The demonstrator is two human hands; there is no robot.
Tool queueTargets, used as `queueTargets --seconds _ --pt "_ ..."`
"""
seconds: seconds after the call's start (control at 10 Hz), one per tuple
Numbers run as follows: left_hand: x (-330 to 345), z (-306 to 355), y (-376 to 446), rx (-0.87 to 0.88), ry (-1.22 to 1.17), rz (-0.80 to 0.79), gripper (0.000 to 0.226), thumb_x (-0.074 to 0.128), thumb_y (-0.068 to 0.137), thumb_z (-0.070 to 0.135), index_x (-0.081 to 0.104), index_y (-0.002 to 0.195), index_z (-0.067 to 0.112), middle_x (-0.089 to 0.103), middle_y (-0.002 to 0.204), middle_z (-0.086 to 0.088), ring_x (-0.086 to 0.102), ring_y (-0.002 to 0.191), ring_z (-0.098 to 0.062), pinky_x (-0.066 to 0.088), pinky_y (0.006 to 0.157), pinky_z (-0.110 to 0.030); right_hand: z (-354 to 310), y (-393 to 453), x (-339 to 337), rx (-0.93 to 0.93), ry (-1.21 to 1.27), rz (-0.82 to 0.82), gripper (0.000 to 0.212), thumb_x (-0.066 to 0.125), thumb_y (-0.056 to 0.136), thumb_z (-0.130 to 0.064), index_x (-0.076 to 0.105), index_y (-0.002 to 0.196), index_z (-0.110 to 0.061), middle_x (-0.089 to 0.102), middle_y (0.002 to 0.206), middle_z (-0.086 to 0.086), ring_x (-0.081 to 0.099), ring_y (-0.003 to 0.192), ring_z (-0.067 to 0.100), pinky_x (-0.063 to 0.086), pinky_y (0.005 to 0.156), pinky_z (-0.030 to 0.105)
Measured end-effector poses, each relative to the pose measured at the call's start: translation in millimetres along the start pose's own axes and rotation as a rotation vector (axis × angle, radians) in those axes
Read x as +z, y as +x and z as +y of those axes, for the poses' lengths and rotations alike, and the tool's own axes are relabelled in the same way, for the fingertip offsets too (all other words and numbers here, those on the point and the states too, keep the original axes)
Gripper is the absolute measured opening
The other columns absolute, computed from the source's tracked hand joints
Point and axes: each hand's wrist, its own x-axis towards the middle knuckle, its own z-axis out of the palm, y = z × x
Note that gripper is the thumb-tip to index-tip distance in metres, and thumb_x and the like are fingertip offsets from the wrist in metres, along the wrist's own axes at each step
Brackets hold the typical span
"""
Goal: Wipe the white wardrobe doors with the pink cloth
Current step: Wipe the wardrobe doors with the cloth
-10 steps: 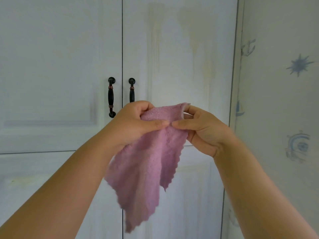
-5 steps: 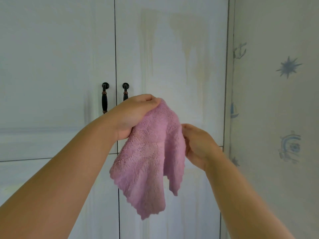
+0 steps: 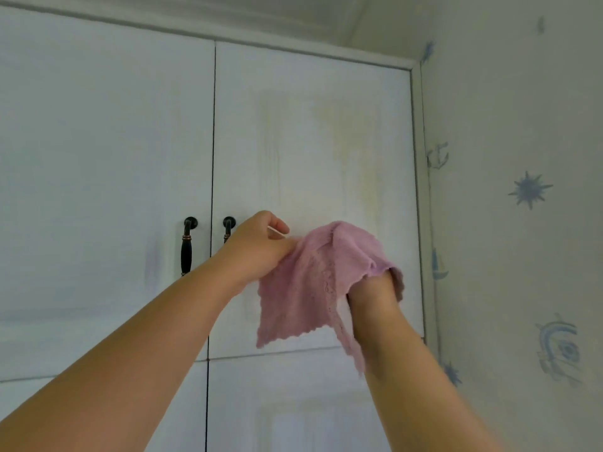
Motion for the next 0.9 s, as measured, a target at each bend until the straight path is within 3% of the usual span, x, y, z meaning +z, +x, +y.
queueTargets --seconds 0.1,0.2,0.3,0.4,0.5,0.6,0.7,0.8,0.9 --pt "-17.5 15.0 15.3 0.141 0.175 0.105 0.026 0.07 0.089 0.034 0.055 0.109 0.024 0.061 0.105 0.011 0.059 0.087 -0.005 0.041 0.062 -0.022 -28.6 41.0 -9.0 -0.218 0.476 0.153 0.024 0.055 0.101 -0.008 0.057 0.12 -0.022 0.046 0.077 -0.003 0.047 0.063 0.009 0.046 0.054 0.021" --pt "-39.1 32.5 28.6 0.263 0.277 0.208 0.023 0.069 0.089 0.034 0.056 0.106 0.026 0.059 0.105 0.015 0.058 0.087 -0.004 0.043 0.064 -0.021 -47.3 59.2 -19.4 -0.395 0.471 0.314 0.033 0.052 0.1 -0.005 0.054 0.132 0.0 0.047 0.078 -0.003 0.046 0.072 0.012 0.047 0.065 0.015" --pt "-56.7 48.6 40.5 0.349 0.323 0.277 0.019 0.068 0.09 0.034 0.056 0.104 0.027 0.058 0.102 0.017 0.058 0.086 -0.003 0.046 0.068 -0.022 -85.2 61.3 -33.8 -0.613 0.614 0.432 0.014 0.049 0.099 -0.017 0.055 0.111 -0.02 0.061 0.105 0.013 0.058 0.086 0.024 0.051 0.07 0.021" --pt "-67.8 56.7 56.4 0.383 0.408 0.353 0.017 0.065 0.091 0.03 0.056 0.104 0.024 0.058 0.102 0.014 0.059 0.089 -0.009 0.052 0.079 -0.031 -108.2 74.1 -37.8 -0.836 0.42 0.492 0.02 0.048 0.091 -0.05 0.057 0.09 -0.033 0.066 0.091 0.008 0.066 0.085 0.025 0.055 0.086 0.051" --pt "-79.8 57.0 74.1 0.413 0.472 0.438 0.013 0.061 0.092 0.025 0.056 0.104 0.021 0.058 0.102 0.009 0.058 0.091 -0.013 0.051 0.08 -0.032 -113.6 96.4 -23.1 -0.949 0.156 0.691 0.019 0.046 0.091 -0.046 0.065 0.087 -0.04 0.064 0.091 -0.006 0.059 0.086 -0.001 0.043 0.093 0.02" --pt "-91.7 50.1 87.0 0.459 0.499 0.519 0.01 0.06 0.092 0.023 0.056 0.102 0.021 0.056 0.101 0.009 0.057 0.092 -0.012 0.047 0.076 -0.027 -107.5 126.2 -2.5 -1.135 -0.05 0.827 0.032 0.049 0.098 -0.02 0.063 0.125 -0.008 0.053 0.136 0.009 0.043 0.126 0.014 0.028 0.109 0.019" --pt "-98.6 42.3 98.2 0.539 0.575 0.577 0.01 0.06 0.091 0.021 0.056 0.1 0.02 0.053 0.1 0.007 0.054 0.093 -0.014 0.047 0.076 -0.029 -107.2 149.6 -1.2 -1.23 -0.153 0.931 0.024 0.065 0.093 -0.024 0.071 0.105 -0.004 0.058 0.127 0.014 0.051 0.118 0.03 0.049 0.102 0.048" --pt "-97.6 32.6 111.6 0.675 0.739 0.68 0.016 0.057 0.087 0.022 0.058 0.1 0.013 0.054 0.101 0.0 0.054 0.091 -0.022 0.045 0.073 -0.035 -107.7 141.7 0.3 -1.188 -0.282 1.064 0.036 0.062 0.088 -0.048 0.073 0.103 -0.018 0.062 0.119 0.004 0.054 0.119 0.026 0.036 0.11 0.049" --pt "-88.1 20.2 122.0 0.689 0.816 0.766 0.033 0.051 0.085 0.027 0.058 0.111 0.008 0.058 0.115 -0.01 0.058 0.1 -0.032 0.05 0.084 -0.045 -108.8 144.2 16.9 -1.094 -0.344 1.032 0.054 0.043 0.096 -0.049 0.059 0.139 -0.022 0.054 0.144 0.004 0.043 0.14 0.03 0.027 0.118 0.054"
